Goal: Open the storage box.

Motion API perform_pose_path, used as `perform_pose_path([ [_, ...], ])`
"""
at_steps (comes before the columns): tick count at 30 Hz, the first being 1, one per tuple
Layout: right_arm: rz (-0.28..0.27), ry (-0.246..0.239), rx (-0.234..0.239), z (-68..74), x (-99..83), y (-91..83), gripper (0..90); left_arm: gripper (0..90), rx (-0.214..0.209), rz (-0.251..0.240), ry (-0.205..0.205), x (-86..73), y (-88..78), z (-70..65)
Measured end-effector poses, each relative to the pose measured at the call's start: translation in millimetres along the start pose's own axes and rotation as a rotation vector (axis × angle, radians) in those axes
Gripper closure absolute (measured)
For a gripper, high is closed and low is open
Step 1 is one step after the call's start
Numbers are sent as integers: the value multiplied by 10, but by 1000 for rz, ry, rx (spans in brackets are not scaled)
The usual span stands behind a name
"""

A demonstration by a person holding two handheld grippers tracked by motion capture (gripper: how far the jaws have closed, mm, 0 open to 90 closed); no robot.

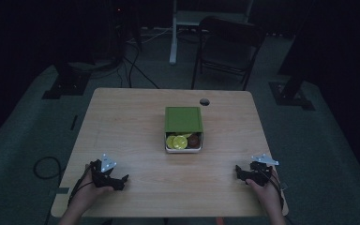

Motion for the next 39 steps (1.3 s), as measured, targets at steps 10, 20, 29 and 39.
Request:
perform_pose_path([
  [10, 0, 0, 0, 0, 0, 0, 105, 2, -41, 4, 57, 120, 91, -156],
  [20, 0, -4, 3, 1, 2, 2, 106, 40, -52, -19, 134, 298, 173, -336],
  [29, 0, -4, 3, 1, 2, 2, 106, 41, -50, -47, 223, 477, 249, -514],
  [39, 0, -4, 3, 0, 2, 2, 106, 43, -42, -92, 333, 674, 300, -719],
])
Point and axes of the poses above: each handheld gripper's, and its own axes: y roughly forward along the jaws, x roughly out of its top, z roughly to its left, the point moved 5 cm from there along y, roughly forward along the jaws, and after that the axes turned 3 degrees about y, right-handed, at the moved point
